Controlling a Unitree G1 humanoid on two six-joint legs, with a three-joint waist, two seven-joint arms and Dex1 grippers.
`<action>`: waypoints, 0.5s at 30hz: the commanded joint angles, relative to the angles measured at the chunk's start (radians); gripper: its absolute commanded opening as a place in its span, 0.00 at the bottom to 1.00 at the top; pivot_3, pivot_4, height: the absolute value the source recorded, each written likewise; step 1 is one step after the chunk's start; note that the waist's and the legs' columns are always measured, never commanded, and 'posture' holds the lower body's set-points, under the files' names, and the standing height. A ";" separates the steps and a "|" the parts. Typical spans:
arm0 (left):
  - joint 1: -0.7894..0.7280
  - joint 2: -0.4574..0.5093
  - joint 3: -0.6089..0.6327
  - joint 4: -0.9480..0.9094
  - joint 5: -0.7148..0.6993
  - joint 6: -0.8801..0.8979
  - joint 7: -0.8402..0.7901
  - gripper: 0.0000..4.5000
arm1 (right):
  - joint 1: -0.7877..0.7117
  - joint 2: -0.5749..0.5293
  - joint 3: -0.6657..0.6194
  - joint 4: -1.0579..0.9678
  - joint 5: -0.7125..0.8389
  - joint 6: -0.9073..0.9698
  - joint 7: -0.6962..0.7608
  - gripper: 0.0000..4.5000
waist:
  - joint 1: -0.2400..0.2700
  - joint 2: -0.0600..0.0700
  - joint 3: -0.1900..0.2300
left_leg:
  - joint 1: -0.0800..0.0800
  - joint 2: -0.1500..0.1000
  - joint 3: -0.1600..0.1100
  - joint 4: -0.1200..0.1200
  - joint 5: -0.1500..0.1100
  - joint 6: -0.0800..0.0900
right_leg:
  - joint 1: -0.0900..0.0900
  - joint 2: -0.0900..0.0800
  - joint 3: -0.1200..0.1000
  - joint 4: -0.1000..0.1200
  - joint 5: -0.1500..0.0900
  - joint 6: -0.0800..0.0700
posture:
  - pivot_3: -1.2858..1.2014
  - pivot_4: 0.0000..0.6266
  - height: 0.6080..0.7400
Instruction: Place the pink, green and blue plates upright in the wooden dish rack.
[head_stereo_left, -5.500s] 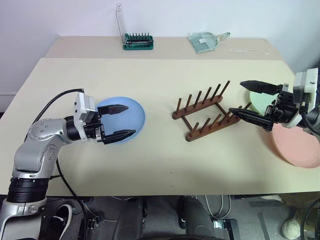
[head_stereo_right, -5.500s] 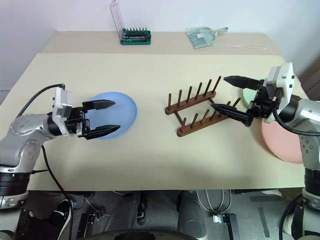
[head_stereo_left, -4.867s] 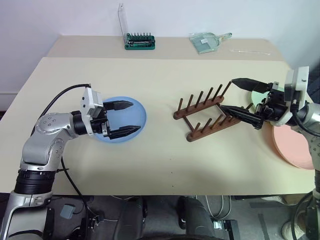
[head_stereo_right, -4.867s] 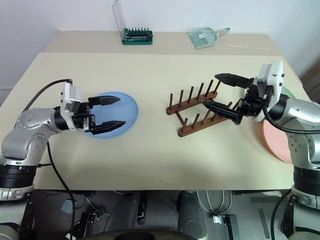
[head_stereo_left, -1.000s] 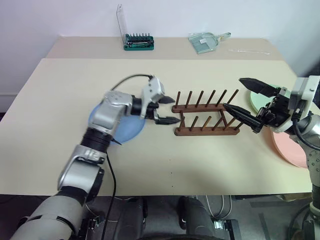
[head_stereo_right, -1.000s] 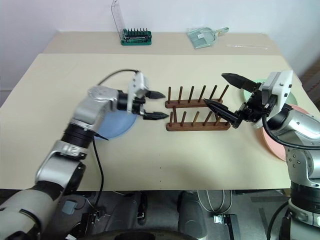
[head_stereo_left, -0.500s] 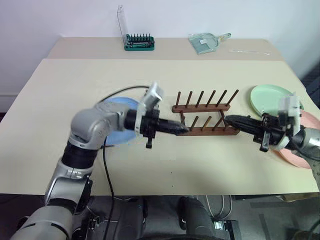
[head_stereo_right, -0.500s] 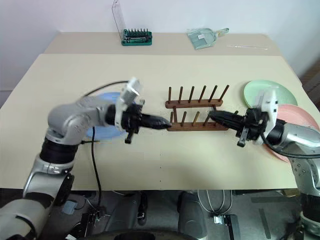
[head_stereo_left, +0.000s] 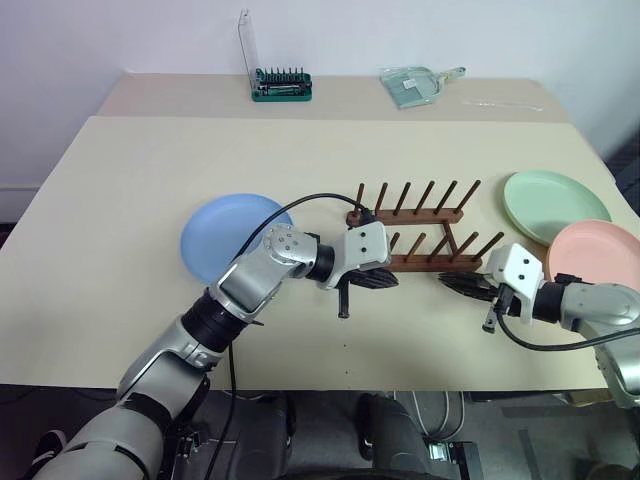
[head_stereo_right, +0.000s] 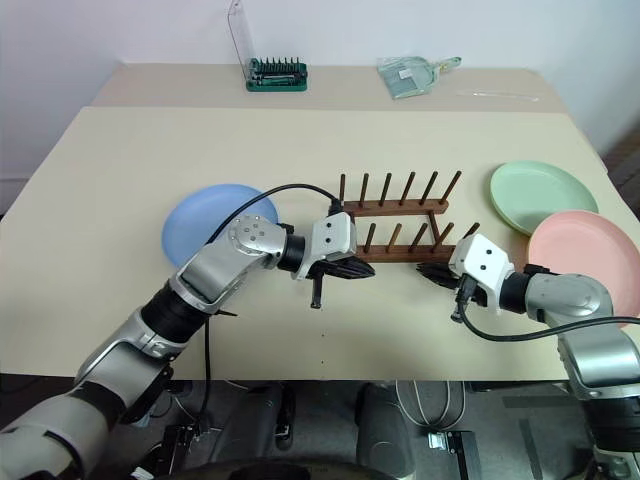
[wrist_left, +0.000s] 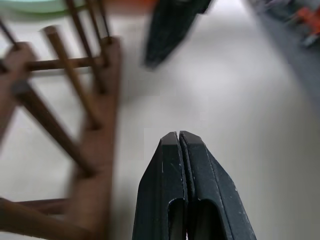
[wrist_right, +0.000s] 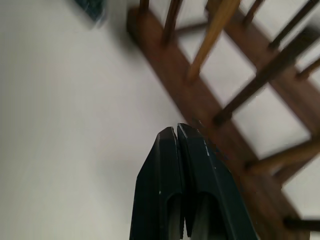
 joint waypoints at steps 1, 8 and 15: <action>-0.016 -0.016 0.002 0.011 0.038 -0.018 0.018 0.00 | -0.029 0.006 0.015 0.055 -0.075 -0.068 -0.044 0.01 | 0.000 0.000 0.000 | 0.000 0.000 0.000 0.000 0.000 0.000 | 0.000 0.000 0.000 0.000 0.000 0.000 | 0.52 0.24 0.88; -0.016 -0.007 -0.032 0.101 0.148 -0.077 0.037 0.00 | -0.083 0.057 0.042 0.137 -0.121 -0.132 -0.096 0.01 | 0.000 0.000 0.000 | 0.000 0.000 0.000 0.000 0.000 0.000 | 0.000 0.000 0.000 0.000 0.000 0.000 | 0.52 0.24 0.88; -0.105 -0.056 0.003 0.335 0.235 -0.237 0.131 0.00 | -0.154 0.080 0.076 0.230 -0.183 -0.195 -0.140 0.01 | 0.000 0.000 0.000 | 0.000 0.000 0.000 0.001 0.000 0.000 | 0.001 0.000 0.000 0.000 0.000 0.000 | 0.52 0.24 0.88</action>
